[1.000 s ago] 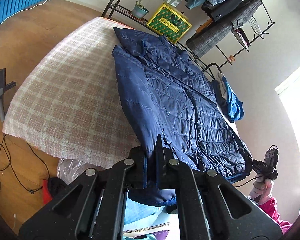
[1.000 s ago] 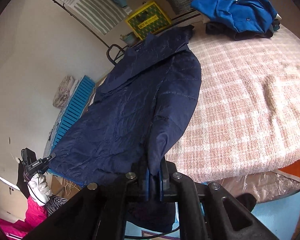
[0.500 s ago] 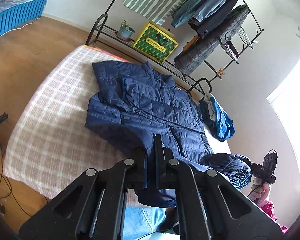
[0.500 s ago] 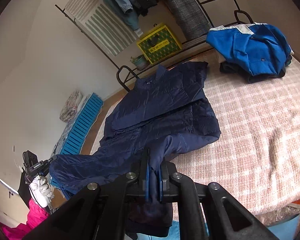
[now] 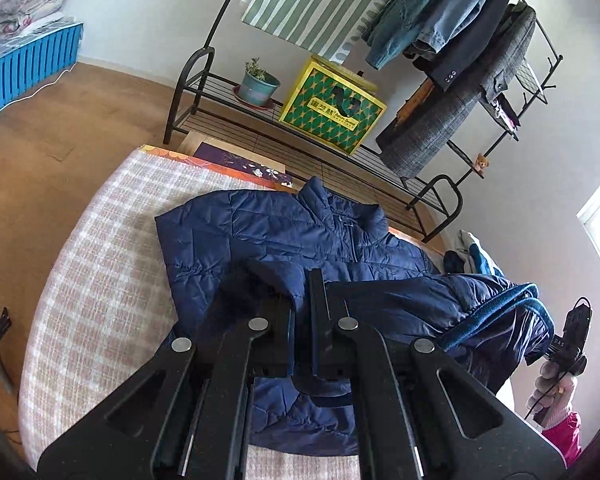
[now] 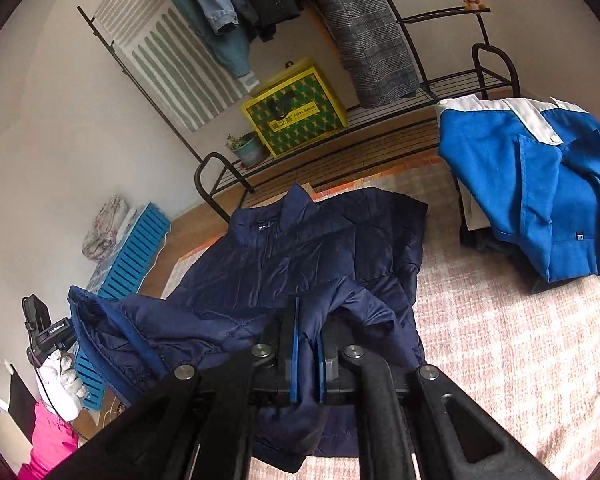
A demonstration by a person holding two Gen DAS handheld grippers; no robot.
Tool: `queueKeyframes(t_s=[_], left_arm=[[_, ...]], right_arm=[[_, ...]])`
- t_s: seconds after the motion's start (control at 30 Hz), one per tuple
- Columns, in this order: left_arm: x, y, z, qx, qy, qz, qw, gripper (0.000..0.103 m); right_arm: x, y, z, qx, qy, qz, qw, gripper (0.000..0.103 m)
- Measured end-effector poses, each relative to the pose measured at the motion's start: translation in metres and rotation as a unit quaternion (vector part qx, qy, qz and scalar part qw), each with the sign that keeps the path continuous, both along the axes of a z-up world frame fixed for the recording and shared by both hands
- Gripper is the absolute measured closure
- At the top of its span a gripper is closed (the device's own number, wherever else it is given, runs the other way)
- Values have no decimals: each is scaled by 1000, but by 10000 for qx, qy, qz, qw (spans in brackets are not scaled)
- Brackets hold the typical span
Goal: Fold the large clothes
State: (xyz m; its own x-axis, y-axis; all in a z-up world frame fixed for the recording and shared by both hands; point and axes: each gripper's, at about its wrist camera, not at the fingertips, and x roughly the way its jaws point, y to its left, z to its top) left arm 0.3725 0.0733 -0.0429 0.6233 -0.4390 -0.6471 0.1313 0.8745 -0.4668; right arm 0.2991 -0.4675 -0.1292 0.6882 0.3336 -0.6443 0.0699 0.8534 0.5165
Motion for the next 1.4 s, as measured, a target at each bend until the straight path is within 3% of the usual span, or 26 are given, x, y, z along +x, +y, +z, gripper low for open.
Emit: queueKeyframes(t_s=[0.27,0.5,0.57,0.7,0.77,0.83,0.9,0.97,1.07,1.23,1.4], left_arm=[[89,-13,-79,262,603,298,9974,100],[128,-20,-138,456,962,298,9939,100],[132,-22,-143,465,1013,263,9934,100],[138,-18,-137,364,1039,214,9937,87],[140,-12,-130,218,1066,165,9939,74],[140,-1,-119,69,978,214,9949,46],[138,14,-106,-5,756,412,9963,32],[138,26,-98,-141,647,417,9969,32],[140,27,-97,332,565,217,9976,32],[147,4,-126,1023,846,-286,9907,32],[161,-14,-153,1268,1095,-326,9853,32]], right_arm=[[89,-6,-69,-195,750,-279,9966,99],[118,-15,-114,-138,1051,-332,9938,99],[121,-16,-116,-147,1017,-254,9944,97],[121,-22,-107,-160,949,-107,9953,76],[118,-31,-101,-109,860,-97,9962,69],[112,-39,-91,-199,665,-136,9975,53],[103,-49,-83,-358,477,-241,9979,44],[99,-59,-80,-262,366,-253,9987,44],[100,-57,-81,-548,376,-99,9977,44],[123,-32,-94,-1299,575,219,9896,44],[147,-18,-112,-1609,847,418,9824,46]])
